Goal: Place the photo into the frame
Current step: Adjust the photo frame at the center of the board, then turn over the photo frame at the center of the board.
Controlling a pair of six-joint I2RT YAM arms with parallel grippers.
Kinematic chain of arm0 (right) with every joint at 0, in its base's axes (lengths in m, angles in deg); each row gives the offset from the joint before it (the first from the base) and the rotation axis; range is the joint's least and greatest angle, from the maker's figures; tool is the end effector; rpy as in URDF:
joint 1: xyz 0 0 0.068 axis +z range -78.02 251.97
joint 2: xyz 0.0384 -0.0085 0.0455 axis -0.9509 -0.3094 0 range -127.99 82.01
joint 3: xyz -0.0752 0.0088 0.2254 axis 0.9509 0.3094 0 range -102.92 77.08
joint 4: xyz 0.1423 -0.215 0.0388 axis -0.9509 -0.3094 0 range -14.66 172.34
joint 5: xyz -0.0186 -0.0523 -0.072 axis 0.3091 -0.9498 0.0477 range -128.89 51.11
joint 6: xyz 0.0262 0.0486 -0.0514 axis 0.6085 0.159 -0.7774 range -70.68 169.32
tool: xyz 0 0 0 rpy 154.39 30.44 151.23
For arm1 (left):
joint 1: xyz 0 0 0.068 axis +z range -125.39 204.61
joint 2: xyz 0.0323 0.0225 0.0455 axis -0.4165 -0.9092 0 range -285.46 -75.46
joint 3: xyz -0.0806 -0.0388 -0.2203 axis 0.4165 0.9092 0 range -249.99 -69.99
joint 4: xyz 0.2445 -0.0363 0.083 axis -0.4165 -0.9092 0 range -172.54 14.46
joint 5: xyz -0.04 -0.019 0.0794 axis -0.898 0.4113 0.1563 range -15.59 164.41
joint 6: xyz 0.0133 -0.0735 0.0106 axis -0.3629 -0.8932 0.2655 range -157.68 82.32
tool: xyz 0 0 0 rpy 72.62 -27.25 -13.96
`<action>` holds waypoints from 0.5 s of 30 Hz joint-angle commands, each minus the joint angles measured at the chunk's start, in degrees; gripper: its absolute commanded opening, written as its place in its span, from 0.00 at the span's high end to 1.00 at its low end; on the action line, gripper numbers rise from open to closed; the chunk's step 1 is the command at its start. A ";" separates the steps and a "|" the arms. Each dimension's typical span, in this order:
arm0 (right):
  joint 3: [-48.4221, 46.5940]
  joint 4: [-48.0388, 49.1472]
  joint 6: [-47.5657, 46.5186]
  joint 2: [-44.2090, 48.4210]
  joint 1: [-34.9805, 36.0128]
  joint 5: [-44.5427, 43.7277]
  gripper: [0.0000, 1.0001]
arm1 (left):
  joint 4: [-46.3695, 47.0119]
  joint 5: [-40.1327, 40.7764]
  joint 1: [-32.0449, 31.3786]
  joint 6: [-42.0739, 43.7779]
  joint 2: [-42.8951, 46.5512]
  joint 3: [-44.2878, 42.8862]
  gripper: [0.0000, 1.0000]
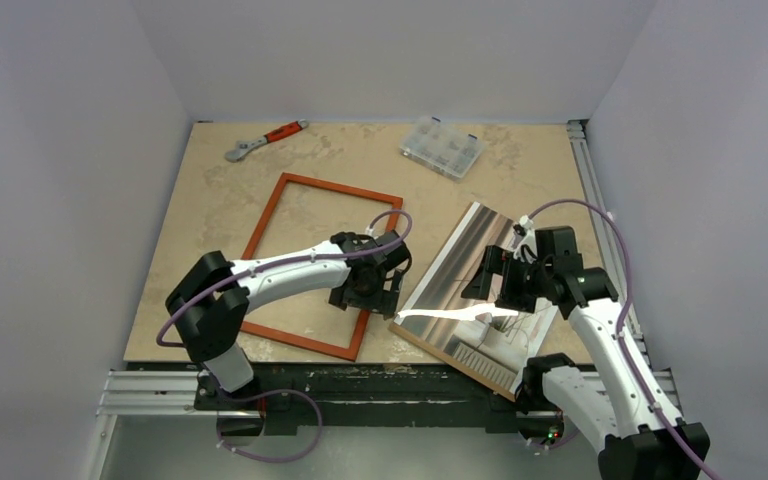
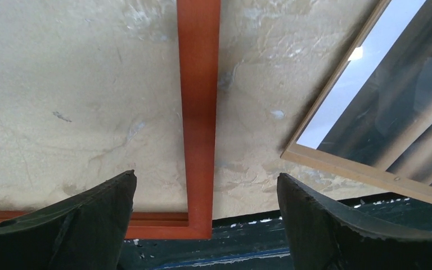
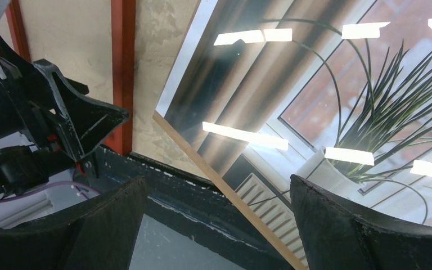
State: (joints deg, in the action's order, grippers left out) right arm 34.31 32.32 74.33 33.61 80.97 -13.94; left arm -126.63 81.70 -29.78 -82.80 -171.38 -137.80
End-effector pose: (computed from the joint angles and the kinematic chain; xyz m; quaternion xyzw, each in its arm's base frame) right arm 0.1855 0.0566 0.2107 0.0668 0.9326 0.2817 0.2154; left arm 0.1887 -0.2496 0.1430 0.0744 0.9908 -0.0307 0.1090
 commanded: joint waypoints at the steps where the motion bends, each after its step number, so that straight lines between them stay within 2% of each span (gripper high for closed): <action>1: 1.54 0.39 1.78 1.30 -0.01 2.90 0.04 | 3.00 0.72 -2.07 -3.54 2.66 2.42 0.09; 15: 1.97 1.95 1.41 0.43 0.05 4.42 0.04 | 7.18 -1.13 -4.93 -4.57 2.11 11.89 0.20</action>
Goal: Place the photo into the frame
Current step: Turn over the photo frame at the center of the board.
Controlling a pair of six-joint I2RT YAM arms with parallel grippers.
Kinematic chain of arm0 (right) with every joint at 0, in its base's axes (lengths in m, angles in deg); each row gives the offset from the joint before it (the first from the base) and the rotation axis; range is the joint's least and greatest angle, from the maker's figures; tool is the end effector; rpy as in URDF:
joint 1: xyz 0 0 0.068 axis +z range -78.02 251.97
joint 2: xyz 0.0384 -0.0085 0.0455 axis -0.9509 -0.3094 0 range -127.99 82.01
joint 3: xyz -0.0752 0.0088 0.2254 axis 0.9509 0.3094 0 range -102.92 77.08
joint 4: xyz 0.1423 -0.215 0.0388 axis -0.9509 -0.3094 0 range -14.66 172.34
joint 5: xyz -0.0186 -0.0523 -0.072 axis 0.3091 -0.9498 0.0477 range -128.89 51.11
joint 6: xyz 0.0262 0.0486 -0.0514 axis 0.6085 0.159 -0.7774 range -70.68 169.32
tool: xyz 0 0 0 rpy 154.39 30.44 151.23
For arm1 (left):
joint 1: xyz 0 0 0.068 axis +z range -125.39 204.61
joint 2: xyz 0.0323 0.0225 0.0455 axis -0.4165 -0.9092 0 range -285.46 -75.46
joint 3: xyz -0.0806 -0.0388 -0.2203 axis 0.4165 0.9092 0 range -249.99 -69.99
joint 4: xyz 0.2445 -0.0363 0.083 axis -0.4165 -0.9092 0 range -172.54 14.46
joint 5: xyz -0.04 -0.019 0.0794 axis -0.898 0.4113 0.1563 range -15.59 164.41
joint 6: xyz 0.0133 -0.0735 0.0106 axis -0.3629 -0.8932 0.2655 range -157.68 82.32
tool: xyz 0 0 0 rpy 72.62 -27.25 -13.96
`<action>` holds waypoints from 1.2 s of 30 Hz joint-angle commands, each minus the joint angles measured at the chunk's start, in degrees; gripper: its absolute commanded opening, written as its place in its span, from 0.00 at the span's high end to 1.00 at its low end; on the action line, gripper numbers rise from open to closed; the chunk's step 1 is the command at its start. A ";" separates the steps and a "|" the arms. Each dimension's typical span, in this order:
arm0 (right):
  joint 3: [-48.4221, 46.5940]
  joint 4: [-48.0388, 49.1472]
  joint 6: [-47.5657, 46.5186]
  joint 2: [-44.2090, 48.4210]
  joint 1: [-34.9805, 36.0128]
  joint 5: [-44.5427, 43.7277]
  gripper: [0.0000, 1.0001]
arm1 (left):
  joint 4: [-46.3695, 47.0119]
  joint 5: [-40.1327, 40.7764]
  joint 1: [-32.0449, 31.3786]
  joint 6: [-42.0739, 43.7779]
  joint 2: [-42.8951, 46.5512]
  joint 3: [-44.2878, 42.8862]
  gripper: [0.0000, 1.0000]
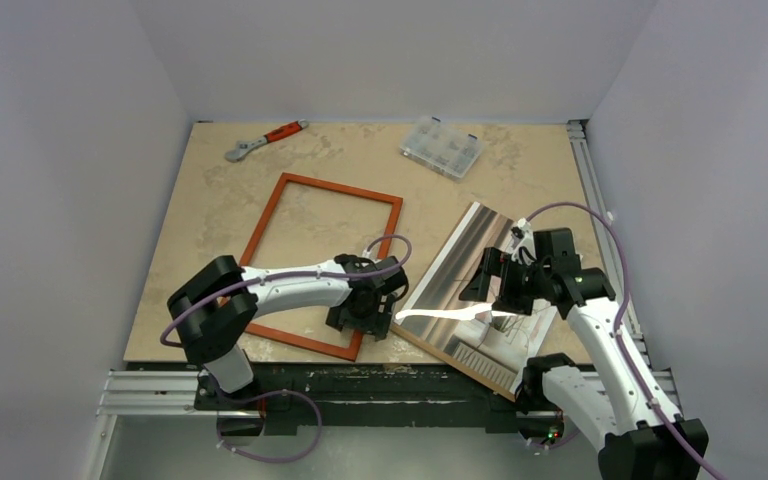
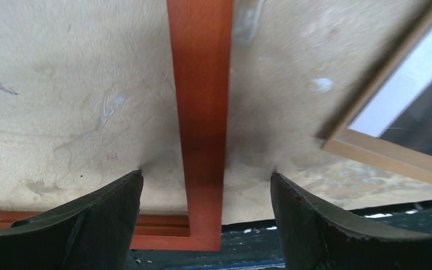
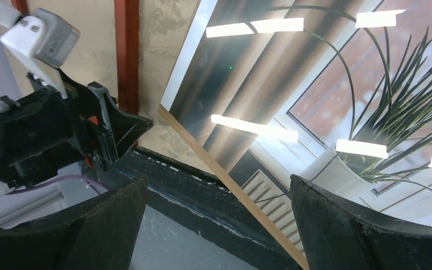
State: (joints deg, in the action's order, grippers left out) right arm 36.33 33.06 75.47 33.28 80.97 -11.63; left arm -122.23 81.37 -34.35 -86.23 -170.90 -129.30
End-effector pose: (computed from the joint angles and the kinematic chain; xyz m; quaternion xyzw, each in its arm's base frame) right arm 0.1837 0.0586 0.2003 0.0734 0.9319 0.2983 0.1928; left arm 0.1568 -0.2456 0.1084 0.0867 0.9924 -0.0145 0.0859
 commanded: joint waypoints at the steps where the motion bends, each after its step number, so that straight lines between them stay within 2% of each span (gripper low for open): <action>1: -0.04 1.09 0.42 1.01 0.01 2.21 0.04 | 3.77 -1.03 -0.37 -1.18 1.84 4.31 0.21; 3: 0.04 1.09 0.87 1.75 0.03 2.34 0.04 | 5.73 -1.82 -0.52 -0.97 2.16 5.64 0.25; 5: 0.41 1.35 1.45 2.32 0.01 2.52 0.04 | 6.36 -2.14 -0.71 -0.57 2.19 6.31 0.34; 9: 1.62 2.47 2.04 2.34 0.06 3.20 0.05 | 6.72 -1.95 -0.96 -0.20 2.89 6.57 0.63; 12: 2.55 3.39 1.86 1.30 0.04 3.68 0.05 | 6.75 -1.60 -1.13 -0.20 4.48 6.47 0.89; 15: 3.23 5.48 2.03 0.18 0.06 4.50 0.04 | 6.03 -0.72 -1.39 -0.24 7.53 6.40 1.00; 20: 4.28 12.85 4.72 -2.79 0.05 8.38 0.05 | 4.73 -0.36 -2.55 0.40 13.84 5.20 1.00; 25: 4.81 24.35 10.24 -8.19 0.05 14.31 0.06 | 1.24 1.87 -4.57 -0.26 19.91 3.51 1.00; 29: 5.75 36.42 16.52 -13.07 0.18 18.84 0.09 | 2.92 0.05 -6.26 -0.93 23.28 4.49 1.00; 36: 6.90 54.15 26.04 -20.92 3.63 19.13 0.09 | 6.92 -0.15 -10.70 -2.47 26.42 5.43 1.00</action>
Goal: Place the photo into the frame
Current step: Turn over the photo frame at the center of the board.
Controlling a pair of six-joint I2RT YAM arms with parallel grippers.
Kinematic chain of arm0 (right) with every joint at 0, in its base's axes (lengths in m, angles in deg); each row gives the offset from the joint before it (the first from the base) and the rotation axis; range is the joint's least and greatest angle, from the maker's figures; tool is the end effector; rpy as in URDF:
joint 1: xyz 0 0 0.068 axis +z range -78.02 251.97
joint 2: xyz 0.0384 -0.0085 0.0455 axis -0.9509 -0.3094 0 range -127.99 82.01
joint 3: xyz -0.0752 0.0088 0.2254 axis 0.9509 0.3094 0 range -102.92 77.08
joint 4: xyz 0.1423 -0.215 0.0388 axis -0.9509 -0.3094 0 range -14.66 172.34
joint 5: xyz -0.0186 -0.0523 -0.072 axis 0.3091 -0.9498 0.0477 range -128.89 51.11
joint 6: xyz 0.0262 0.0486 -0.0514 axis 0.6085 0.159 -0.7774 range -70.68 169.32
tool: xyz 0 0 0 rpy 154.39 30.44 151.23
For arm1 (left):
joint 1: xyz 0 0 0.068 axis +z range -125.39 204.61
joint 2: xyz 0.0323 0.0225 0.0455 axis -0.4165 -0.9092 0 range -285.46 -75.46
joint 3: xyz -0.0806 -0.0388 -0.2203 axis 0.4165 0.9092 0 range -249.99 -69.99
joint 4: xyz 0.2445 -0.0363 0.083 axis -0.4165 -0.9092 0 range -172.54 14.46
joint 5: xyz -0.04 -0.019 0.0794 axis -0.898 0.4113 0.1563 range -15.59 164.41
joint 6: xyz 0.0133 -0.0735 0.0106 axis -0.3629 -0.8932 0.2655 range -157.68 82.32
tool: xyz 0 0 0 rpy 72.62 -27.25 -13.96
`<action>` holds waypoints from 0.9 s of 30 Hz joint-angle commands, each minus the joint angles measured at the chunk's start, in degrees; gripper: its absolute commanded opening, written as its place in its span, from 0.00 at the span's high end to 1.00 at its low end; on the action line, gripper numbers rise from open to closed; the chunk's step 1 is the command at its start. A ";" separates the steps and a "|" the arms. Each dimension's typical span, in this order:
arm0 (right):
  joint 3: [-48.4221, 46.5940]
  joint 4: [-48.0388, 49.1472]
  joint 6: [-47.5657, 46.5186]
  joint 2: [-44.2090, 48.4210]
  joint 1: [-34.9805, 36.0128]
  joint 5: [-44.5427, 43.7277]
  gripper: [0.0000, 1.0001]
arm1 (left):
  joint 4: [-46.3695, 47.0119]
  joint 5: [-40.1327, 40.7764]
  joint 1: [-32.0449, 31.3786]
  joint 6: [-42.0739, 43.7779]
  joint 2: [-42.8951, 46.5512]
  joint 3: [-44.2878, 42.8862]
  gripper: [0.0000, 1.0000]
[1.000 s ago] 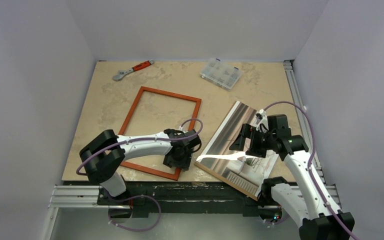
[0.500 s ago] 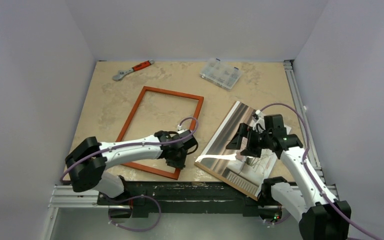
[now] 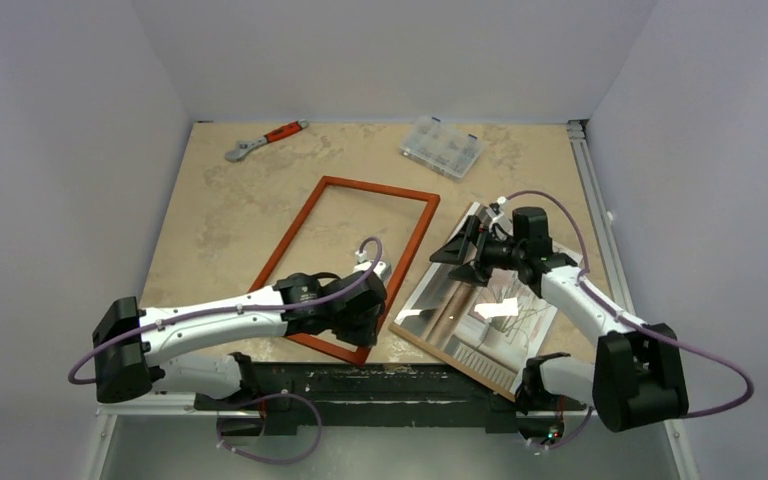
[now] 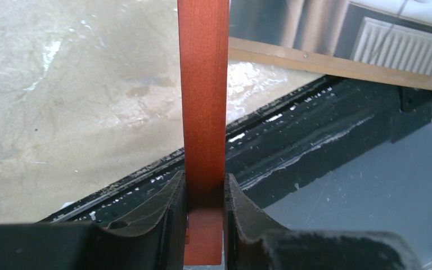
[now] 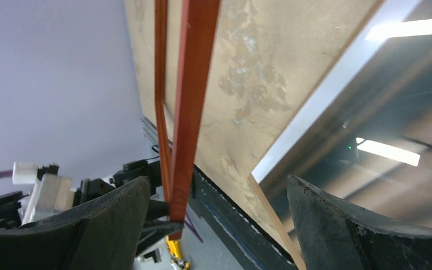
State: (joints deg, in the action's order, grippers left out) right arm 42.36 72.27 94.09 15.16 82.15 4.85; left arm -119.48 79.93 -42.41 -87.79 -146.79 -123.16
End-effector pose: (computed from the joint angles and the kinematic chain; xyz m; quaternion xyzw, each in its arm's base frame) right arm 0.2463 0.0889 0.1631 0.1082 0.8550 0.4756 0.1765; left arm 0.1080 -0.2389 0.1886 0.1311 0.9605 -0.1810 0.1655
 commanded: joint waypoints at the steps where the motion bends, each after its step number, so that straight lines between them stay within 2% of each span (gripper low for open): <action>1: 1.25 17.61 8.96 -3.97 3.15 2.58 0.10 | 4.18 1.75 -3.24 -1.03 2.46 -0.90 1.00; 6: 2.24 28.02 15.75 -10.32 6.90 1.30 0.12 | 3.40 3.42 -6.12 -0.40 2.60 -1.94 1.00; 12: 2.24 36.51 20.36 -17.38 8.24 0.70 0.28 | 0.94 5.95 -9.46 -1.63 3.32 -2.39 1.00; 15: 2.64 40.71 23.03 -18.21 8.28 0.43 0.44 | -0.27 7.57 -10.59 -2.82 4.12 -2.30 1.00; 19: 3.38 43.16 24.38 -16.50 8.28 0.33 0.74 | -2.30 9.12 -10.79 -3.80 5.47 -2.47 1.00; 20: 3.42 42.49 24.20 -15.51 8.28 -0.11 0.78 | -2.90 9.66 -10.84 -4.08 5.80 -2.61 0.95; 23: 2.94 38.40 22.52 -12.16 8.28 -1.89 0.92 | -4.67 10.93 -10.85 -3.78 7.09 -3.54 0.60; 25: 1.37 32.64 20.05 -9.67 8.26 -3.31 0.98 | -6.43 11.97 -10.83 -2.97 7.85 -5.35 0.35; 27: -1.08 23.74 17.20 -6.94 8.28 -5.66 1.00 | -9.10 13.43 -10.91 -1.84 8.11 -8.35 0.18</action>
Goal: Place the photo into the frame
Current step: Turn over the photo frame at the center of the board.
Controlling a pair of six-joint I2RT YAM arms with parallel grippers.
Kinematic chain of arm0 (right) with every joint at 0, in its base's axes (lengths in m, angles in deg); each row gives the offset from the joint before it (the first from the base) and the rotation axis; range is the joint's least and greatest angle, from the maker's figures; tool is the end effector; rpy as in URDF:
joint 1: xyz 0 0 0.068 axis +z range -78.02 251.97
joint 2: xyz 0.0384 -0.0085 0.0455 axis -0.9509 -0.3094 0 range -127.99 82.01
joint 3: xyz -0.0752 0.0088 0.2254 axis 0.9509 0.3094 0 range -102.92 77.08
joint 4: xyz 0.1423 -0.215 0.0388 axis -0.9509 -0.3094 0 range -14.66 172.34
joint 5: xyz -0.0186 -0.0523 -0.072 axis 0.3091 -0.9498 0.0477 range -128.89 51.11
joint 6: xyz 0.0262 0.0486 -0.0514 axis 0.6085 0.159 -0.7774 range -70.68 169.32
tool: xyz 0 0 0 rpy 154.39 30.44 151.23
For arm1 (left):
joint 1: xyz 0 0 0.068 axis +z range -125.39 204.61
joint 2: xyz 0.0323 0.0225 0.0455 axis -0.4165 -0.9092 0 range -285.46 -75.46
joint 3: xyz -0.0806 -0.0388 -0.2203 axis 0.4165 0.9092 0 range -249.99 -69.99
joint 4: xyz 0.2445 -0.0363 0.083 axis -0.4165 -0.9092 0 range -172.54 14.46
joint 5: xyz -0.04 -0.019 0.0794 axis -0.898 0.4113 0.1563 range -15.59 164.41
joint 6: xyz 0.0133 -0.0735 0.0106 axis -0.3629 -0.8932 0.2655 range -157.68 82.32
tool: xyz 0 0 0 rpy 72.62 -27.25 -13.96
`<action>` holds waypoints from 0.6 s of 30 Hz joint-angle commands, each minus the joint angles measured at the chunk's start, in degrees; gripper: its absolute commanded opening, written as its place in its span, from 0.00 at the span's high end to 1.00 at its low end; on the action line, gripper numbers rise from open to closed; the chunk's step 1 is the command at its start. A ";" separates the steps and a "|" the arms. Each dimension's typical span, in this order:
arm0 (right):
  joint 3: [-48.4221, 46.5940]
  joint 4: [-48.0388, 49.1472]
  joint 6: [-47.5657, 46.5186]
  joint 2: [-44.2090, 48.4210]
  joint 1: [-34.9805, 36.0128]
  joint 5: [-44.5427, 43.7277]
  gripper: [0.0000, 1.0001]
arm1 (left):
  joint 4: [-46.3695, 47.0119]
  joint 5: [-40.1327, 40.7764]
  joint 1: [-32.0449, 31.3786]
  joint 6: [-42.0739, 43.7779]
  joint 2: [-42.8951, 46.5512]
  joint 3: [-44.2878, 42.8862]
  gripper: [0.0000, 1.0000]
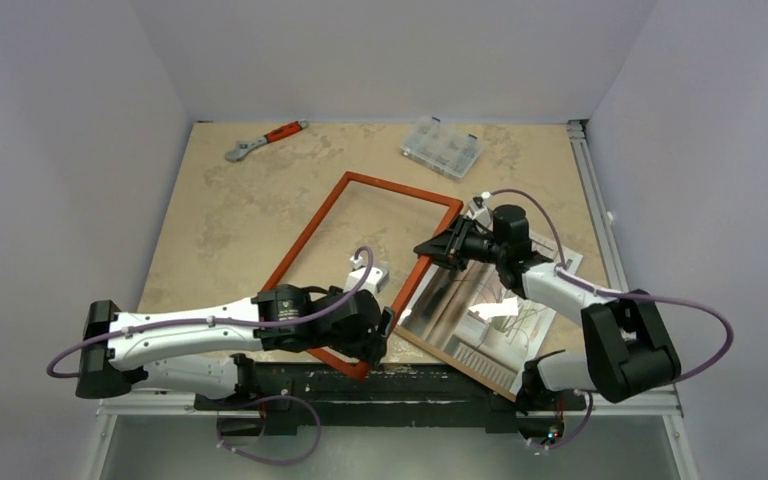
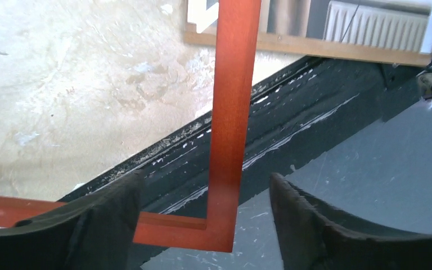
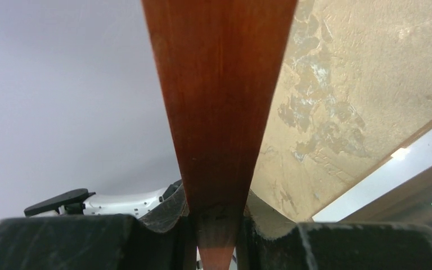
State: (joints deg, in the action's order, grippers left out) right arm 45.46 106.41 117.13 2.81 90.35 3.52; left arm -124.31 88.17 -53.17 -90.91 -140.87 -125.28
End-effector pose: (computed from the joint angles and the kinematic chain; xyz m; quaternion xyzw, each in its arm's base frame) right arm 0.2686 0.1345 0.1490 0.1459 0.7912 0.5701 0.1665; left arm 0.0669 -0.2376 0.2203 0.1720 0.9414 -0.1944 0.2155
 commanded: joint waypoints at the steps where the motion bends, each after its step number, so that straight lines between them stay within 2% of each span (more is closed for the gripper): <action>1: -5.57 -13.03 -7.26 6.51 0.08 -5.55 1.00 | -5.59 6.09 -0.16 2.13 2.12 -7.94 0.13; 4: -9.75 -23.21 -10.26 9.47 0.29 -9.72 1.00 | -8.88 8.09 -0.26 4.75 0.83 -14.17 0.03; 6: -12.56 -31.06 -11.18 11.14 0.43 -12.71 1.00 | -11.96 9.77 -0.24 6.09 -1.61 -18.87 0.00; 11: -17.56 -40.55 -11.18 12.34 0.51 -16.39 1.00 | -23.03 16.12 -1.52 7.07 -13.31 -31.80 0.00; 18: -21.67 -45.57 -9.10 12.57 0.57 -15.03 1.00 | -39.18 27.55 -6.28 2.87 -31.38 -47.19 0.02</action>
State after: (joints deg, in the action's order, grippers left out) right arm 27.54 67.16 110.14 14.52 90.78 -8.35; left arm -150.74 106.74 -56.66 -86.19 -165.72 -165.87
